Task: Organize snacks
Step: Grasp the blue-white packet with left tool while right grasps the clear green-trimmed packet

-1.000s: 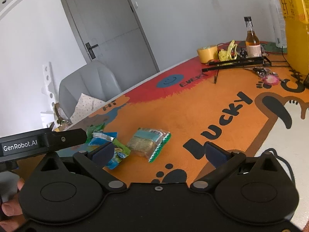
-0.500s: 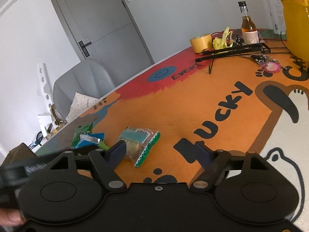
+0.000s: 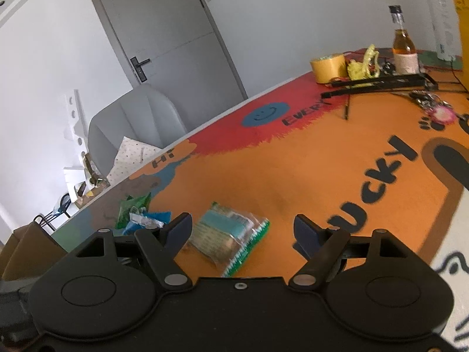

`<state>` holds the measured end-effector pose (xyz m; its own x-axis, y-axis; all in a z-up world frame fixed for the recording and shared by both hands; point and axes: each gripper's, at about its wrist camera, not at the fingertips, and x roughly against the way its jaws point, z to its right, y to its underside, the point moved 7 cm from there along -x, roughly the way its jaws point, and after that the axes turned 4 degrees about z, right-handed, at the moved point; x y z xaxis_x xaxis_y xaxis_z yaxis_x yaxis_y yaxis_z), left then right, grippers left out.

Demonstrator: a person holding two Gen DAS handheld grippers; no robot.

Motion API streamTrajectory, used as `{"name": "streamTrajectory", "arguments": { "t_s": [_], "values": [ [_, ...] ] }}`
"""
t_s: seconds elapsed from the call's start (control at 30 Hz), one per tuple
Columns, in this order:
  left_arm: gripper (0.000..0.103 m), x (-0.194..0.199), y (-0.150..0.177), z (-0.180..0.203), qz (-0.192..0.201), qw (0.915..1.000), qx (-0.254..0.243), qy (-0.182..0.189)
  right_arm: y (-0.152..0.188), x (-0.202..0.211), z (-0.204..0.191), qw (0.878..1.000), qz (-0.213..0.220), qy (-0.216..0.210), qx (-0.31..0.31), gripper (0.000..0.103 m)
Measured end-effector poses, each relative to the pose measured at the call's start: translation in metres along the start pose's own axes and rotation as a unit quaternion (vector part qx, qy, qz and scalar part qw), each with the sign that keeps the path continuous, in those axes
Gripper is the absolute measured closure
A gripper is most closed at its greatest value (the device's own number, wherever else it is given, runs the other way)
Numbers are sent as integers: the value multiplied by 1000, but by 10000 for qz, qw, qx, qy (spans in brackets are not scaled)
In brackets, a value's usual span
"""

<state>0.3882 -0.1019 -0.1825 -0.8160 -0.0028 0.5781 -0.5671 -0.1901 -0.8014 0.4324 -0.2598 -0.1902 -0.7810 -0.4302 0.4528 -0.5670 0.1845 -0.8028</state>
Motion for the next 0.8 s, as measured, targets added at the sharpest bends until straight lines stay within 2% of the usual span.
{"name": "streamTrajectory", "arguments": {
  "t_s": [0.47, 0.53, 0.7, 0.77, 0.8],
  "values": [
    [70, 13, -1, -27, 70, 9990, 371, -244, -13, -31, -22, 9988, 45, -183, 449, 23],
    [70, 14, -1, -31, 70, 9987, 408, -294, -10, -35, -29, 9976, -32, -296, 627, 22],
    [70, 20, -4, -36, 138, 9983, 421, -384, 6, -40, -39, 9930, -446, -262, 1060, 22],
    [70, 22, -4, -37, 137, 9982, 431, -401, 12, -37, -41, 9910, -534, -254, 1197, 35],
    [70, 24, -3, -37, 129, 9982, 440, -398, 16, -35, -43, 9895, -619, -263, 1278, 46]
  ]
}}
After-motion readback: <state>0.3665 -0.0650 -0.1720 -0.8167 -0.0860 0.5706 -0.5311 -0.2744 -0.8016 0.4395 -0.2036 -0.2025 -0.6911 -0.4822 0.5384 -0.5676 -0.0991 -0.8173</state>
